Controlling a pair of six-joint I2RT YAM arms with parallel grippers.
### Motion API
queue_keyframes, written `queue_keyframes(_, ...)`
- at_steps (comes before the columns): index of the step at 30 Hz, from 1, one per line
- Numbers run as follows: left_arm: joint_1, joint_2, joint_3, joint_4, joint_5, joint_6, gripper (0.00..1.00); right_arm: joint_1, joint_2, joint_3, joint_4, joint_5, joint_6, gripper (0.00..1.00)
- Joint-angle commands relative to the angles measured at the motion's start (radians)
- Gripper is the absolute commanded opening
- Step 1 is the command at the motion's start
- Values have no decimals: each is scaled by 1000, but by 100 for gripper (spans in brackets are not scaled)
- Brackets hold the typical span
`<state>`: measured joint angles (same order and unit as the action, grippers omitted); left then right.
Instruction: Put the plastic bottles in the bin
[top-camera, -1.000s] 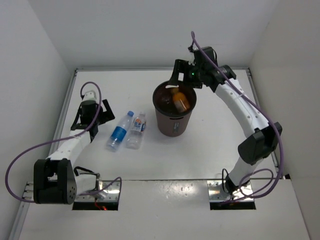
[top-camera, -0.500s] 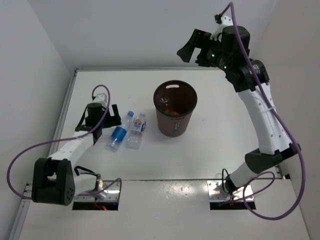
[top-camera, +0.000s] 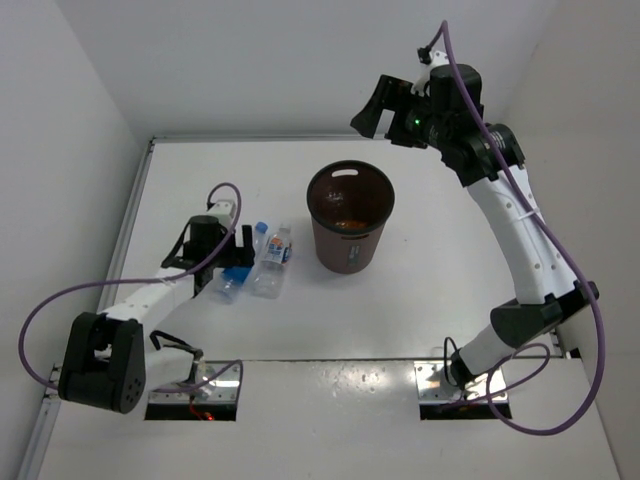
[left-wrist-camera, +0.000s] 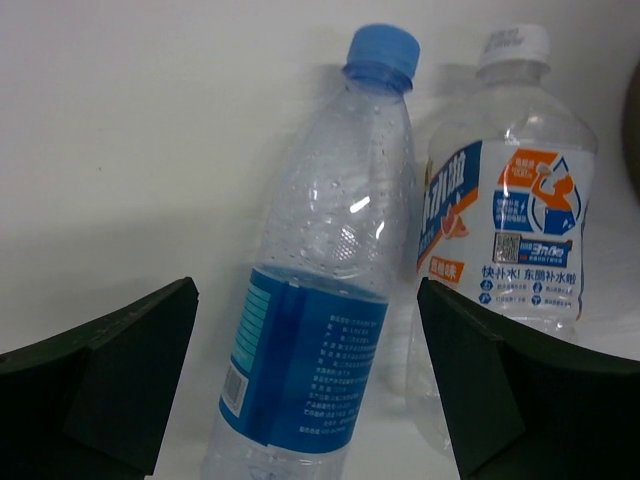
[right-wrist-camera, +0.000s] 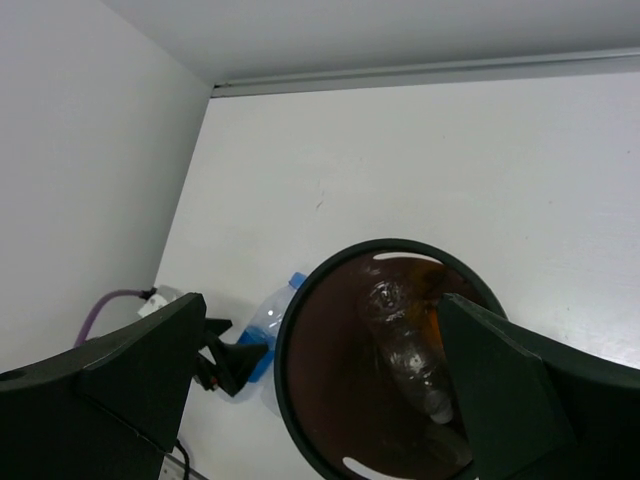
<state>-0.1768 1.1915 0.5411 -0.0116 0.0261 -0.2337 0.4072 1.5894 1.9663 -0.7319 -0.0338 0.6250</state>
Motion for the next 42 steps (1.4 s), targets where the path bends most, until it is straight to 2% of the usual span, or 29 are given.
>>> queue_keyframes(1, -29, -9, -27, 6, 17, 31, 96, -4, -12, -4, 40, -8, 16, 100)
queue_keyframes(9, -49, 20, -7, -19, 8, 31, 87, -4, -22, -14, 49, -8, 25, 100)
queue_keyframes(10, -49, 31, -7, -19, 8, 31, 82, -4, -22, -14, 49, -8, 25, 100)
queue_keyframes(14, -58, 43, 2, -41, 8, 22, 72, -13, -22, -23, 49, -8, 25, 100)
queue_keyframes(18, -58, 74, 26, -64, 8, 22, 72, -13, -22, -23, 49, -8, 25, 100)
queue_keyframes(22, -58, 92, 46, -73, 50, 33, 66, -22, -22, -41, 58, -8, 25, 100)
queue_keyframes(29, -78, 112, 46, -73, 110, 42, 69, -31, -31, -69, 58, -26, 35, 100)
queue_keyframes(30, -78, 112, 46, -73, 110, 54, 65, -31, -31, -69, 68, -26, 35, 100)
queue_keyframes(31, -78, 112, 46, -73, 110, 54, 56, -41, -31, -79, 68, -26, 44, 100)
queue_keyframes(33, -78, 112, 57, -73, 69, 54, 28, -41, -40, -89, 77, -35, 44, 100)
queue_keyframes(35, -78, 103, 68, -82, -16, 54, 28, -50, -40, -98, 77, -35, 44, 100)
queue_keyframes(39, -78, 103, 135, -93, -103, 77, 25, -50, -61, -122, 86, -44, 53, 100)
queue_keyframes(42, -78, 103, 177, -84, -112, 77, 24, -59, -72, -141, 95, -44, 62, 100)
